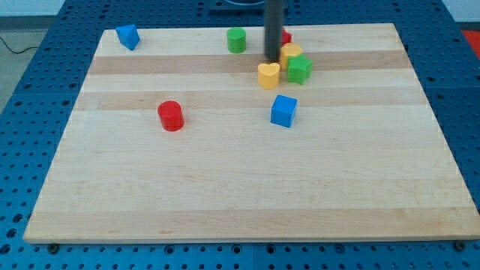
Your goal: Push the red star towards the top right side of the board
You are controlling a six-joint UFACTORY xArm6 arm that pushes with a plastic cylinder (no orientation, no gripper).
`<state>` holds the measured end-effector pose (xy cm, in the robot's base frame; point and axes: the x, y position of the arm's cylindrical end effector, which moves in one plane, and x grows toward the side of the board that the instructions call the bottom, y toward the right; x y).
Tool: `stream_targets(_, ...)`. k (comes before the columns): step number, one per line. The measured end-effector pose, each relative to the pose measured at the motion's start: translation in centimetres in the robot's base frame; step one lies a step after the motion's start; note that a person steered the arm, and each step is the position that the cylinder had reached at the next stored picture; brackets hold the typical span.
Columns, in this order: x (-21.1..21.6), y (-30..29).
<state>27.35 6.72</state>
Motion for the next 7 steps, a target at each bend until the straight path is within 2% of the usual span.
stream_targets(1,-0.8,4.7)
stream_targets(2,-0.5,4.2)
stream_targets(4,1.8,-5.2)
stream_targets(6,-1.6,-5.5)
stream_targets(7,-2.8,-3.6)
